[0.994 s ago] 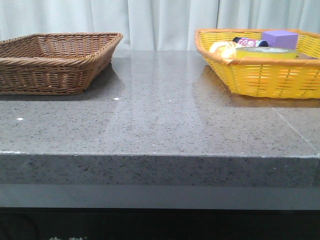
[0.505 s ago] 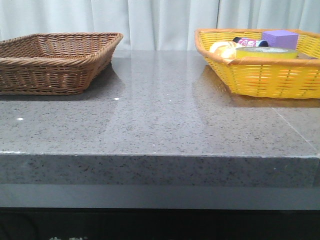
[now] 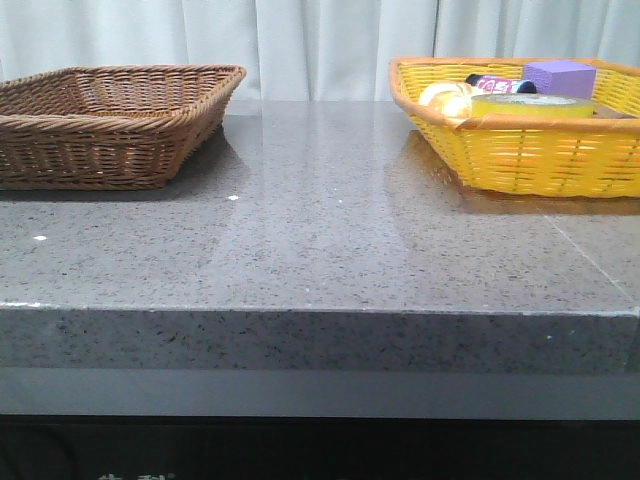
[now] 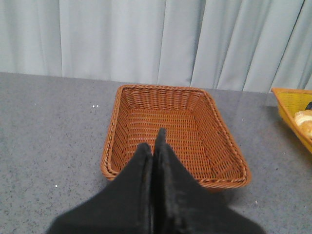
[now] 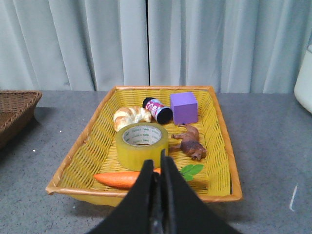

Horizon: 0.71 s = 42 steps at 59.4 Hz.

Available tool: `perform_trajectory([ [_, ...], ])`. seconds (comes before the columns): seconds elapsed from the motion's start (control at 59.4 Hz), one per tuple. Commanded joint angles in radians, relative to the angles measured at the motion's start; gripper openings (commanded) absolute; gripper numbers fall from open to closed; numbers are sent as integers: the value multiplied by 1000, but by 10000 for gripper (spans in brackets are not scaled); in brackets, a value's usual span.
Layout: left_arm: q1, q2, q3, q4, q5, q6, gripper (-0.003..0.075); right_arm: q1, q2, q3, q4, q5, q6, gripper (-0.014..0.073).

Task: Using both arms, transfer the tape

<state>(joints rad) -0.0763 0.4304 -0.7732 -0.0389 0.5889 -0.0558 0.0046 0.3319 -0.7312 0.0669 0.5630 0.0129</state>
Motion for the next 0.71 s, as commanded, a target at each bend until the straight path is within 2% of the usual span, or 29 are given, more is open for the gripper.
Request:
perform_trajectory([
  [0.0, -2, 47, -34, -7, -63, -5, -20, -5, 61, -34, -11, -49, -6, -67],
  [0.438, -2, 154, -34, -18, -45, -5, -19, -5, 205, -19, -13, -6, -6, -67],
  [0.505, -2, 181, -34, -12, -28, -5, -5, -5, 227, -19, -13, 11, -6, -44],
  [0.539, -2, 194, -34, -12, -23, -5, 30, -5, 238, -19, -13, 18, -6, 1],
  [0.623, -2, 217, -34, -7, -22, -5, 170, -5, 252, -19, -13, 21, -6, 184],
  [0.69, -2, 228, -34, -3, -22, -5, 375, -5, 260, -19, -13, 18, -6, 379],
])
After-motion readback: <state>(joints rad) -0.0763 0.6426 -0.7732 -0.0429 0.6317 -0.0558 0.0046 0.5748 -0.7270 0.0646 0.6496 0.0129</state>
